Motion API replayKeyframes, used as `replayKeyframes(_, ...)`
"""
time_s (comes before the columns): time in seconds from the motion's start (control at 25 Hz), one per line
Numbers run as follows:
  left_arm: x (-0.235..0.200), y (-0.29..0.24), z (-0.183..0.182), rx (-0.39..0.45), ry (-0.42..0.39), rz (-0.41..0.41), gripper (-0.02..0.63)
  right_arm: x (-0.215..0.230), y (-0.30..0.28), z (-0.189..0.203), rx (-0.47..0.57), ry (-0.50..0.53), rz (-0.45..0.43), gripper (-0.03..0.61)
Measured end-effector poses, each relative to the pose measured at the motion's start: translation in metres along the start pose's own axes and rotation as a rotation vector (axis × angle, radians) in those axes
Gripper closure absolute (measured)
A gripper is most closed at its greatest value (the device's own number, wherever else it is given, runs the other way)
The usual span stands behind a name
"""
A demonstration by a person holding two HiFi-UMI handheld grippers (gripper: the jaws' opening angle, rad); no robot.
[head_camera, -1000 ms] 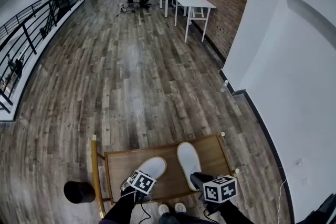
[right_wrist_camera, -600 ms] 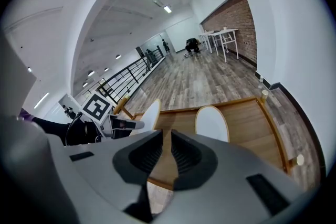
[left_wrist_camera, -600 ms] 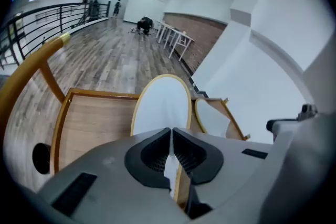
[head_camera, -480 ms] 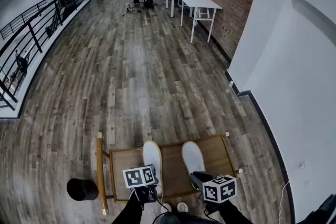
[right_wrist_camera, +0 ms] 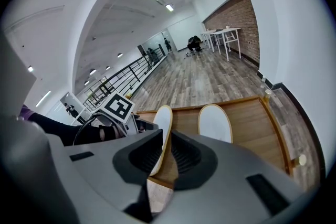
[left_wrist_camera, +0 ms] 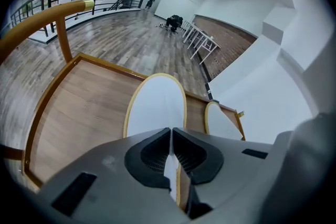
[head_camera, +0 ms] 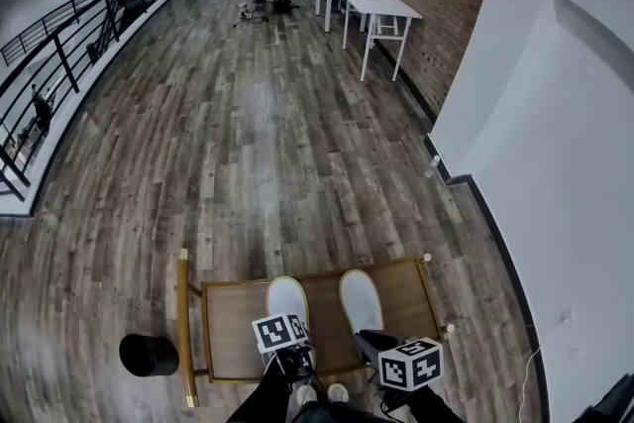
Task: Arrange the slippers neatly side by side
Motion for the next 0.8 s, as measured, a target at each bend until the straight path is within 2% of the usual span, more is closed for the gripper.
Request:
replayKeyframes(0.48, -0.002, -0.017, 0.001, -0.088, -0.14, -0.037, 0.601, 0.007, -0.004, -0.004, -0.008, 0.002, 0.009, 0.528)
replayKeyframes(0.64, -0.002, -0.017, 0.002, -0.08, -0.171, -0.021, 0.601, 0.005, -0.004, -0.007, 0.003, 0.002, -0.007, 0.528)
replayKeyframes(0.8, -0.007, -0.015, 0.004, -0.063, -0.163, -0.006, 0.601, 0.004, -0.006, -0.006, 0.005, 0.003, -0.012, 0.528)
Point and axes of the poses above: the fingertips, and each gripper's own axes: y backward along the fingers, x to its right, z out of its underside, the point moved 7 cm from there along y, backward along the fingers, and after that the axes turned 11 degrees about z, right-handed, at the moved point
